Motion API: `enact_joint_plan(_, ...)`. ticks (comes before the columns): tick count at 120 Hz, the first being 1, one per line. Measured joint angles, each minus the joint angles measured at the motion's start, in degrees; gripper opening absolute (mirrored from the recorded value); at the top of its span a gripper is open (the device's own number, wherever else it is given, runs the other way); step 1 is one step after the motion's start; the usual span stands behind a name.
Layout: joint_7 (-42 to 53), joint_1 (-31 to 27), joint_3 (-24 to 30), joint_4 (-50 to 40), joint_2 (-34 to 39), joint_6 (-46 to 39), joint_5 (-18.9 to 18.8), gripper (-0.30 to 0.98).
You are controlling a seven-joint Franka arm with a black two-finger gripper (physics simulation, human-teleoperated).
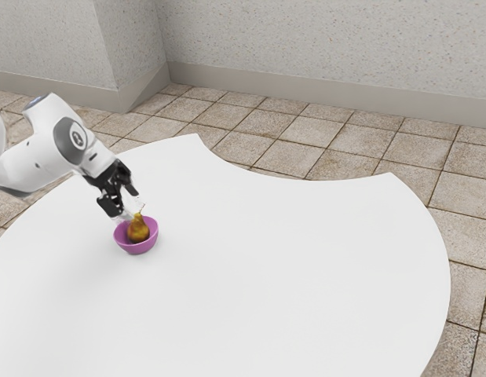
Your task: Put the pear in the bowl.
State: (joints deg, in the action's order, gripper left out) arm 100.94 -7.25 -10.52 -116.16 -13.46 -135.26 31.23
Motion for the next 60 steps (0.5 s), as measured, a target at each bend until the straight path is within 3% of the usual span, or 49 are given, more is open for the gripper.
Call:
enact_joint_plan(4, -0.5, 0.2, 0.0, -0.8, 2.8, 0.8, -1.9, 0.63)
enact_joint_plan(15, -4.3, 2.5, 0.2, -0.6, 10.9, 6.4, -11.5, 0.65)
enact_joint_plan(28, -11.3, 5.7, 0.6, 9.0, 13.7, 18.8, -21.0, 0.66)
enact_joint_plan(41, -17.8, 9.1, 0.8, 17.6, 14.3, 29.5, -25.7, 0.67)
enact_joint_plan(60, -25.3, 14.0, 1.1, 21.8, 15.1, 39.5, -28.5, 0.68)
